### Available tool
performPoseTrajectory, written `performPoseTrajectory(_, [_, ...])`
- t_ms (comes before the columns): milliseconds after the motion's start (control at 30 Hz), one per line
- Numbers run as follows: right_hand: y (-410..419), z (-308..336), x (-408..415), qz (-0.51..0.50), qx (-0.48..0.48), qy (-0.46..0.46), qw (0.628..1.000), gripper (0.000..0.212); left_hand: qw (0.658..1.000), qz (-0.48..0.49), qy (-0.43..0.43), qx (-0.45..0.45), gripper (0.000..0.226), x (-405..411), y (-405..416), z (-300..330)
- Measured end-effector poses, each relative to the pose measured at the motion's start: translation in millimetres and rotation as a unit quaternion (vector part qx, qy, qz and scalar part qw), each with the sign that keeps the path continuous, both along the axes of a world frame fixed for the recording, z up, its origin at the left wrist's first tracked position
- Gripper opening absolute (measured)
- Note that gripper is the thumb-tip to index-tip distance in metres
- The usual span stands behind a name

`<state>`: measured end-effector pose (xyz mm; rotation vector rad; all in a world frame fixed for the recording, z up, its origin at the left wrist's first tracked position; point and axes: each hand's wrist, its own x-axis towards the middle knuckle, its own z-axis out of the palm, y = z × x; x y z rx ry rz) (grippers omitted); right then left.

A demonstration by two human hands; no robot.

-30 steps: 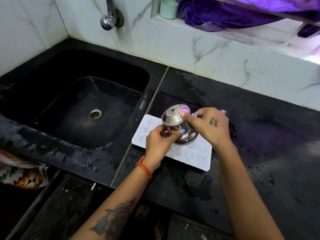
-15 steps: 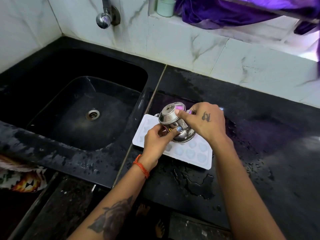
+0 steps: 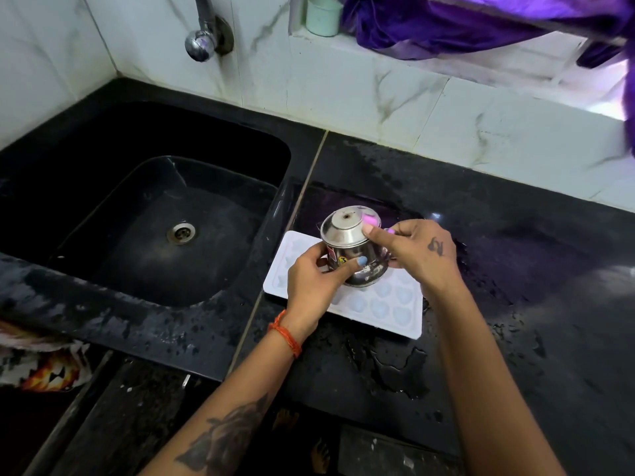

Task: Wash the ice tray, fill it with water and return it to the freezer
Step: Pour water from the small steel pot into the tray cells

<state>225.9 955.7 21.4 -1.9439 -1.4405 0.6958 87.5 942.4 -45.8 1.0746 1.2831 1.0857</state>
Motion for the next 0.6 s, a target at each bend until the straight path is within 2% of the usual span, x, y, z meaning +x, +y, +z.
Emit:
performPoseTrajectory(100, [-4,5,2,-0.007,-0.001,-0.020,1.000,0.046,1.000,-0.012,-0.002,0.003,0.041,1,0,1])
performPoseTrajectory(200, [-10,15,1,0.007,0.005,-0.100,0.995,0.047,0.999,-0.040,-0.031,-0.009,0.047,3,-1,-4])
performPoseTrajectory(300, [-14,23,-1,0.016,0.013,-0.162,0.987,0.052,0.997,-0.068,-0.033,-0.027,0.040,6,-2,-7])
performPoseTrajectory(400, [-16,26,-1,0.020,0.008,-0.188,0.982,0.052,0.995,-0.085,-0.041,-0.041,0.035,9,-3,-9])
performPoseTrajectory(600, [-18,29,-3,0.021,-0.014,-0.220,0.975,0.052,0.992,-0.096,-0.066,-0.057,0.040,12,-4,-15])
